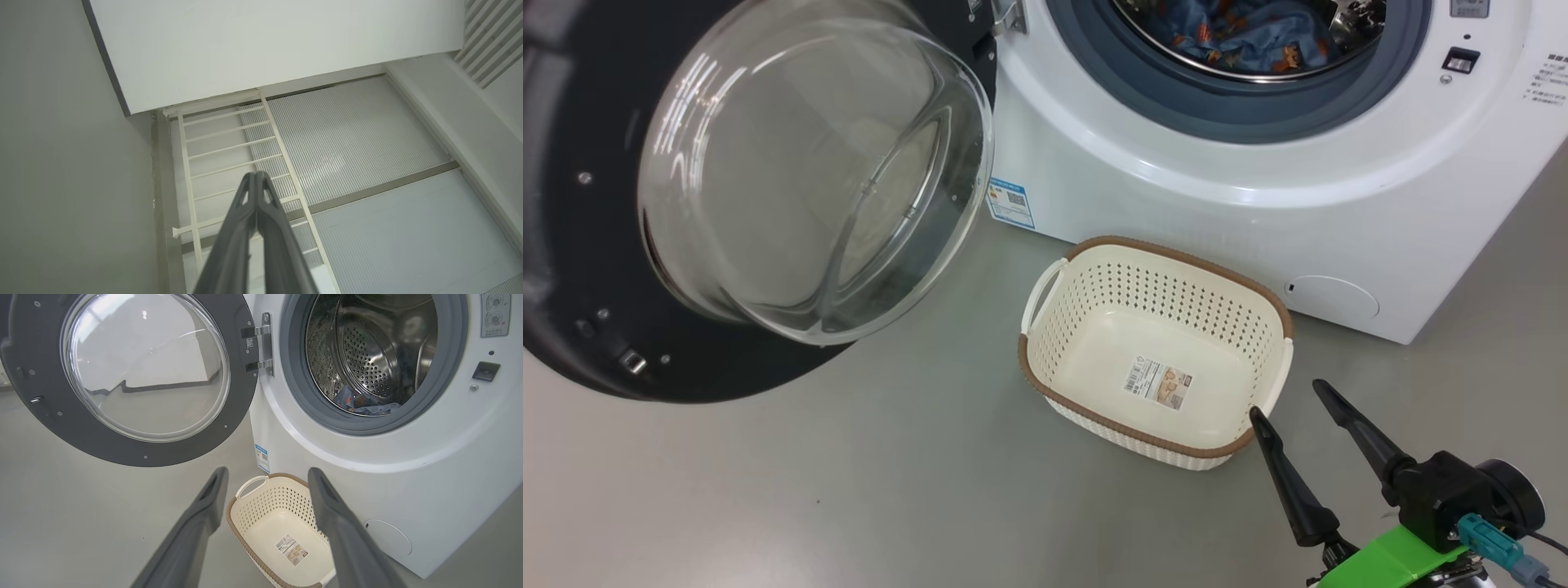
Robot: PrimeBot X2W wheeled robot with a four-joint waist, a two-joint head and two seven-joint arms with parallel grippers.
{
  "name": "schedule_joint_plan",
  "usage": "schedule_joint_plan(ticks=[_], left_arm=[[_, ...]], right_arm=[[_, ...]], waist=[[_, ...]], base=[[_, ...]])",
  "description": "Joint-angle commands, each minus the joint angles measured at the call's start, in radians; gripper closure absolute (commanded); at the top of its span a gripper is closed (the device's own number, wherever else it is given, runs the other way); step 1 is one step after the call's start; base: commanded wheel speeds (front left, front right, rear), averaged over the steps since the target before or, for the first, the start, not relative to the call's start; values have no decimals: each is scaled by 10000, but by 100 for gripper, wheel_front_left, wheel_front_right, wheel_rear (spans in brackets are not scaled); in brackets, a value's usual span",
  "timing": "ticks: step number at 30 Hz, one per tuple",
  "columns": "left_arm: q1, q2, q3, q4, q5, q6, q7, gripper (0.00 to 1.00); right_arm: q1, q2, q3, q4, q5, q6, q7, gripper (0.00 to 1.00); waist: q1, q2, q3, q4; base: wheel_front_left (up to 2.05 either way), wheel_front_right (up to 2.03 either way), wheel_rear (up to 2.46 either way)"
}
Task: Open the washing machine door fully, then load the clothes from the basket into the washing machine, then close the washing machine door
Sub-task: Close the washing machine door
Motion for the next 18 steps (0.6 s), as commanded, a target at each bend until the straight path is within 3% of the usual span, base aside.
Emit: schedule_joint_plan(ticks=[1, 9, 18], left_arm=[[-351, 788, 197, -116, 106, 64, 132, 100], [-1126, 1415, -915, 838, 593, 726, 1093, 100], [-1555, 1638, -1871, 1279, 1102, 761, 1910, 100]], right_arm=[[-185, -90, 240, -327, -82, 16, 6, 0], [-416, -300, 329, -442, 1, 16, 129, 0], [-563, -377, 306, -453, 77, 16, 114, 0]], waist=[[0, 0, 76, -58], [0, 0, 468, -404], [0, 0, 694, -741]], base=[[0, 0, 0], [0, 0, 0], [0, 0, 0]])
